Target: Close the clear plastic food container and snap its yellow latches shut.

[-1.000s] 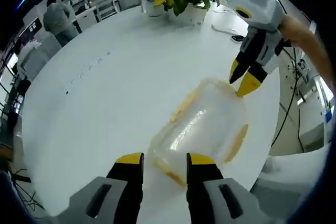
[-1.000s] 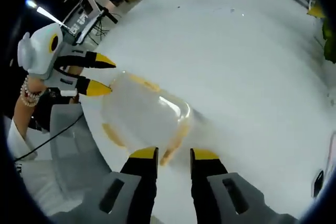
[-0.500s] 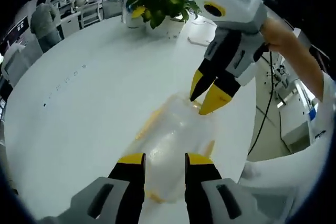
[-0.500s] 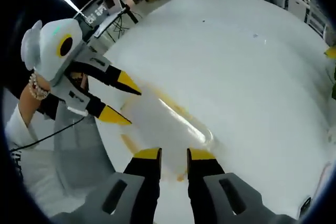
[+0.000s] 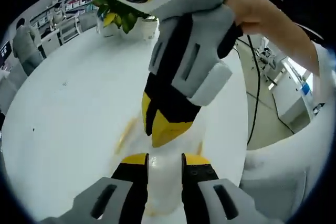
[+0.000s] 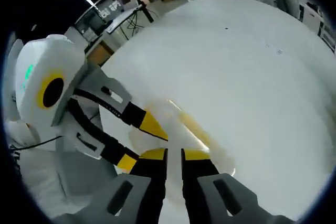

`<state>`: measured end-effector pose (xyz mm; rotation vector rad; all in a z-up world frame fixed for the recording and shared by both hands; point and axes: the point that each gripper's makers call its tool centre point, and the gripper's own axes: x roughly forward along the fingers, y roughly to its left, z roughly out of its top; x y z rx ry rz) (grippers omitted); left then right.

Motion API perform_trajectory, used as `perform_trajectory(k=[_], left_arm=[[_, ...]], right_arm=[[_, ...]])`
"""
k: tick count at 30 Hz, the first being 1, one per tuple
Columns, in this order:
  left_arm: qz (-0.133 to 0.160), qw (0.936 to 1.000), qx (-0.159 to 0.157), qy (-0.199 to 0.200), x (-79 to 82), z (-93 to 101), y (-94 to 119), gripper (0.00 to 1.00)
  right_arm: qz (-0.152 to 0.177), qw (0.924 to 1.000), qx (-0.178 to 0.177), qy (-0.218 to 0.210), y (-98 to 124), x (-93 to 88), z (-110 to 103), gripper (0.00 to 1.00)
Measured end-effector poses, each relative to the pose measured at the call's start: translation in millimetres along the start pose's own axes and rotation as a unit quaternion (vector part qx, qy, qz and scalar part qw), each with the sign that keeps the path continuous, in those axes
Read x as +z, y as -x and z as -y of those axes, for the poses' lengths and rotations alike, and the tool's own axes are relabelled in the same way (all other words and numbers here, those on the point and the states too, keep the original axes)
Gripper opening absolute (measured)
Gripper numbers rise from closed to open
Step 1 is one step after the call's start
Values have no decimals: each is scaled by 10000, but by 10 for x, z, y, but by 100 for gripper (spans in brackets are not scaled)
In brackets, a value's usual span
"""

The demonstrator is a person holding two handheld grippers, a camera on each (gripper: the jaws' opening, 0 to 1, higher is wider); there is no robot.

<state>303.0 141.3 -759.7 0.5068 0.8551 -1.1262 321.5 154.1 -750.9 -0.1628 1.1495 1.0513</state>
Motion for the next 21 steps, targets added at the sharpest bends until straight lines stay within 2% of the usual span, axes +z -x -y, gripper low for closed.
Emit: perform_trajectory(k=[3, 7, 12, 16, 19, 21], left_arm=[[-14, 10000, -23, -6, -14, 11, -26, 15], [15, 9998, -91, -160, -9, 35, -57, 15], [43, 9996, -138, -231, 11, 40, -71, 15], [109, 9993, -149, -322, 17, 59, -78, 16], [183, 9988, -189, -408, 7, 97, -74, 19], [234, 9988, -178, -388, 7, 103, -77, 20]], right_arm=[[-39, 9990, -314, 312, -27, 39, 118, 6], [-4, 9989, -280, 377, -48, 63, 120, 1], [25, 9986, -204, 480, -111, 78, 108, 1], [-15, 9968, -219, 764, -173, 73, 117, 1], [110, 9954, -250, 922, -186, 136, 156, 3], [218, 9920, -233, 1225, -194, 198, 156, 3]])
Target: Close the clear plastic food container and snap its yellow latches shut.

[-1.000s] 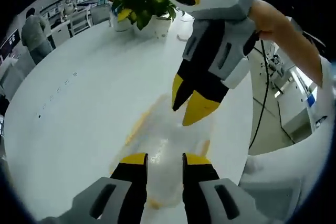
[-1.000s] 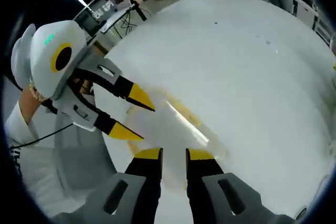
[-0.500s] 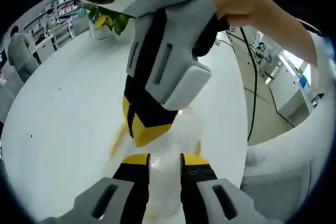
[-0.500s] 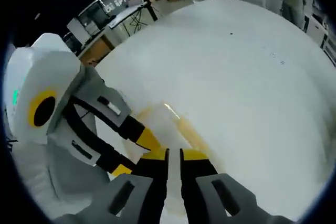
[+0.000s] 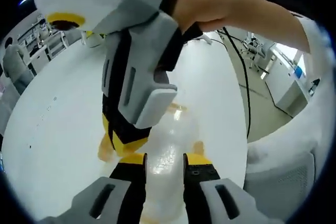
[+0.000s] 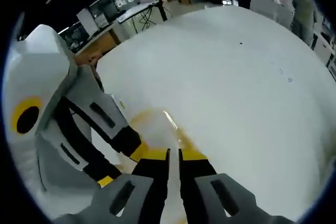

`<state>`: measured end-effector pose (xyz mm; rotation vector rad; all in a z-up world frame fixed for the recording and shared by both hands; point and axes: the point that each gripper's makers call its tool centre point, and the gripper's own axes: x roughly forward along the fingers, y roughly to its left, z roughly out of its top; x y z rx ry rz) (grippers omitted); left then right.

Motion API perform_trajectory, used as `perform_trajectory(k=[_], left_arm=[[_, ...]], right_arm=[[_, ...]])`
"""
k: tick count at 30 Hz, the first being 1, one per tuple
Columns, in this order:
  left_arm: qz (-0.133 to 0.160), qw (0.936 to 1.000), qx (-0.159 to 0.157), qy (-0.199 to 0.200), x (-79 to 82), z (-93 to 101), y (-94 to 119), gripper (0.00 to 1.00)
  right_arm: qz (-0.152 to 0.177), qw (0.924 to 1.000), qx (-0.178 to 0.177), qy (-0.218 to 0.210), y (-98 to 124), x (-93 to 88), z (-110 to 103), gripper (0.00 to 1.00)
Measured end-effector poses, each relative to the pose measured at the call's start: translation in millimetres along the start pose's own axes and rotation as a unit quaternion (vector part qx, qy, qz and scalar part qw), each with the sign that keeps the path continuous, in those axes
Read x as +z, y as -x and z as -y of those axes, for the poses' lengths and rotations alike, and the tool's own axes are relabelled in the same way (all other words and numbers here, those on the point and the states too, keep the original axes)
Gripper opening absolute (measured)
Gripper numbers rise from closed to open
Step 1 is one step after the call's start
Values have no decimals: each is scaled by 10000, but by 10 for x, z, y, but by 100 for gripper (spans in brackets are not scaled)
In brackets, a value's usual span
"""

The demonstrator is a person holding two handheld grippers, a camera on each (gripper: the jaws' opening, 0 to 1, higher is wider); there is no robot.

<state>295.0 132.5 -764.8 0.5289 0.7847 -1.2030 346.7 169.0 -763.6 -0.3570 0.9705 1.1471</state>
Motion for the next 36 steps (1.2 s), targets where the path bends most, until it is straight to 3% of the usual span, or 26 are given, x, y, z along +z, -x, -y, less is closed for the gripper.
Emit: perform_trajectory(k=[8, 14, 16, 18, 20, 23, 25, 31, 36], left_arm=[[80, 9996, -203, -205, -16, 135, 8, 35], [11, 9975, -49, -703, -41, 163, -8, 37], [0, 9970, -6, -772, -47, 173, -14, 38], [-31, 9945, 52, -1042, -63, 170, -20, 38], [-45, 9939, 76, -1102, -69, 173, -22, 38], [-52, 9933, 144, -1143, -61, 148, -26, 36], [-48, 9926, 182, -1203, -62, 142, -34, 35], [-101, 9923, 282, -1201, -67, 146, -37, 35], [-214, 9860, 452, -1593, -104, 164, -51, 37]], right_arm=[[-257, 9983, 158, 491, -28, -16, -41, 7], [-200, 9977, 347, 539, 24, -4, -42, 11], [-29, 9980, 260, 568, 57, 45, 15, 20], [-64, 9980, 175, 601, 67, 21, 83, 31], [-169, 9978, 305, 566, 64, -52, 105, 29], [-326, 9923, 522, 1079, 48, -179, 61, 23], [-272, 9879, 540, 1428, 14, -165, 89, 23], [-244, 9898, 806, 1152, -22, -108, 85, 21], [-238, 9887, 1021, 1068, -58, -86, 62, 21]])
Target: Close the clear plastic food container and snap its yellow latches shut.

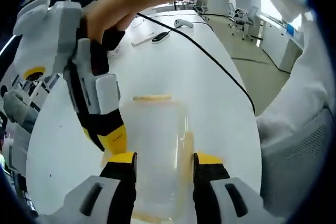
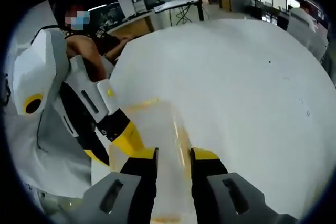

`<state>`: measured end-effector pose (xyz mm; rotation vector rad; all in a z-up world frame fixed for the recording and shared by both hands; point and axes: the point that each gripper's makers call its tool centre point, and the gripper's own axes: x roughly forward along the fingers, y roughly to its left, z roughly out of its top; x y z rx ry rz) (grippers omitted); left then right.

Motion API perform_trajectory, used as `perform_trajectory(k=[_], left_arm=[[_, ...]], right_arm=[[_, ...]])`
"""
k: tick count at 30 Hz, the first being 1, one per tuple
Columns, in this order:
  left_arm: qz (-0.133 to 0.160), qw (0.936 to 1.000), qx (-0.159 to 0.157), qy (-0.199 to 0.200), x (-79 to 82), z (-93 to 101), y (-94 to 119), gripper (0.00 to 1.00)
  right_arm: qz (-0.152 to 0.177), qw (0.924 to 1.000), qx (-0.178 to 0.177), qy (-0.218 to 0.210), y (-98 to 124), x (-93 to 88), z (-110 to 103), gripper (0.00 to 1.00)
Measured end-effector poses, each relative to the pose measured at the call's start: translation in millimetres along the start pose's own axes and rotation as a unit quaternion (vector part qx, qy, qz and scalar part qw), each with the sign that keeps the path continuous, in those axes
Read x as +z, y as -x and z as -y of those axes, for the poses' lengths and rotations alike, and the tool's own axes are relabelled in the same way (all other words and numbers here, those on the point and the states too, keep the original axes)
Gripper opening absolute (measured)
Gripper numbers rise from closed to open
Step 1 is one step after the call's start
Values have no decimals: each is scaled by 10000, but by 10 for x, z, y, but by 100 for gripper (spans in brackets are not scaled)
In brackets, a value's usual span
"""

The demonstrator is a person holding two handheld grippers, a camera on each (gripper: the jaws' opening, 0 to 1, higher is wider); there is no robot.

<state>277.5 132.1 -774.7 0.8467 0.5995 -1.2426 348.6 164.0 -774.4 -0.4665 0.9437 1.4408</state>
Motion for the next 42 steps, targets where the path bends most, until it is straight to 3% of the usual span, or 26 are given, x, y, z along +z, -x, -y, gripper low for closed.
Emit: perform_trajectory(k=[5, 9, 13, 16, 20, 22, 26, 38, 42], left_arm=[[-97, 9998, 121, -110, 4, 31, -29, 43], [-324, 9971, 342, -593, -37, 24, -41, 43], [-346, 9975, 343, -505, -24, -13, -38, 40], [-296, 9991, 17, -292, -17, -25, -15, 38], [-294, 9994, -74, -161, -14, -36, -15, 37], [-331, 9992, -40, -227, -18, -16, -21, 37], [-595, 9948, 129, -820, -60, -1, -38, 38], [-768, 9937, 266, -776, -61, 9, -57, 36], [-832, 9927, 441, -760, -64, 26, -74, 35]], right_arm=[[-13, 9999, 133, -66, -11, -6, -4, 21], [-15, 9998, 184, -106, -12, -14, -11, 21], [-62, 9998, 186, -67, -12, -17, -16, 21], [-123, 9998, 164, -46, -19, -14, -24, 21], [-195, 9998, 99, 12, -17, -21, -30, 21], [-182, 9998, 112, -25, -15, -24, -31, 21], [-193, 9997, 122, -90, -16, -35, -46, 21], [-240, 9992, 202, -258, -17, -48, -48, 19], [-253, 9991, 227, -257, -24, -50, -65, 19]])
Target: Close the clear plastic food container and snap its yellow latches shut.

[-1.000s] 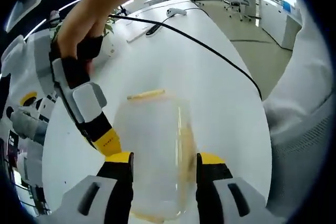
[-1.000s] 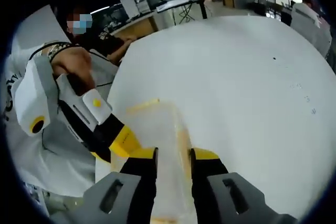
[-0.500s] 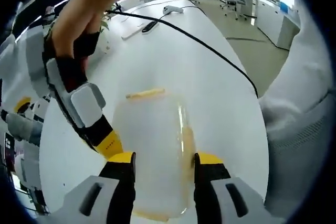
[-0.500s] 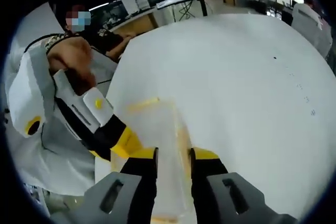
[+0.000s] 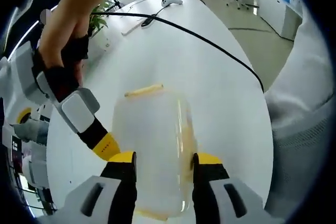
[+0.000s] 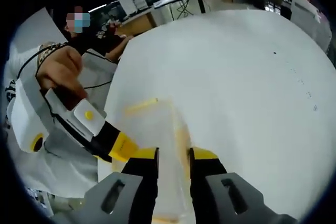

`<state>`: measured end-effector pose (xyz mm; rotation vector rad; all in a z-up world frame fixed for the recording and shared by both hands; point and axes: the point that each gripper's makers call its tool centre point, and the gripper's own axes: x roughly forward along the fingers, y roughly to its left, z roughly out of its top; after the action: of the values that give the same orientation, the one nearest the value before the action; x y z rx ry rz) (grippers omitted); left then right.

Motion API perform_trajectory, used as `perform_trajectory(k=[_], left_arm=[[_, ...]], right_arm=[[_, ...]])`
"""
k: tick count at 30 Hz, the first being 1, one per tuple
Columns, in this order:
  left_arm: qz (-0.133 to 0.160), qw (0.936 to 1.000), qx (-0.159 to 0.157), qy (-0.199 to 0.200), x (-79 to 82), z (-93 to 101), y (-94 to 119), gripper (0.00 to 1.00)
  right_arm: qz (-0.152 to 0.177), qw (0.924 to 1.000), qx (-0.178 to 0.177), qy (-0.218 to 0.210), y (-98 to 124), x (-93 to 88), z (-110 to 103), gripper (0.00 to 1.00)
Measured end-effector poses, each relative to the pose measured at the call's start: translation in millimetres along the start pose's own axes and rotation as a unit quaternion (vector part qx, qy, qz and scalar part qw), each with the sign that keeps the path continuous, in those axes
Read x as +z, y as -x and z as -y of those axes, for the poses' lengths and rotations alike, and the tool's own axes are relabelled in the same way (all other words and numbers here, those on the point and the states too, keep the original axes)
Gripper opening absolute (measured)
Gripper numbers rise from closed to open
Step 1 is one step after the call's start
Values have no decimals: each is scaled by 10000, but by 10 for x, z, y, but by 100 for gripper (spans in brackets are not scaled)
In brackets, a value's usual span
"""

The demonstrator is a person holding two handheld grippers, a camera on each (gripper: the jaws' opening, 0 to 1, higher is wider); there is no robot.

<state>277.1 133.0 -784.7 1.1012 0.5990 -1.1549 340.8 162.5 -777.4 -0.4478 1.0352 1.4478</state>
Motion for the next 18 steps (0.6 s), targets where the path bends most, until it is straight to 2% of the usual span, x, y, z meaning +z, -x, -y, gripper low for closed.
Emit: perform_trajectory(k=[2, 3, 9, 18], left_arm=[[40, 9997, 64, -238, 30, -20, 10, 32], [-18, 9999, 82, -114, 7, -11, 13, 32], [-3, 9999, 95, -126, -7, -10, -6, 33], [-18, 9997, 147, -207, -10, -17, -2, 33]], right_arm=[[23, 10000, 12, 27, -4, 13, 10, 19], [-2, 10000, 29, -14, 0, 4, 8, 19], [-14, 10000, 59, -23, 0, 3, -11, 19], [-164, 9977, 398, -519, 0, 13, 45, 13]])
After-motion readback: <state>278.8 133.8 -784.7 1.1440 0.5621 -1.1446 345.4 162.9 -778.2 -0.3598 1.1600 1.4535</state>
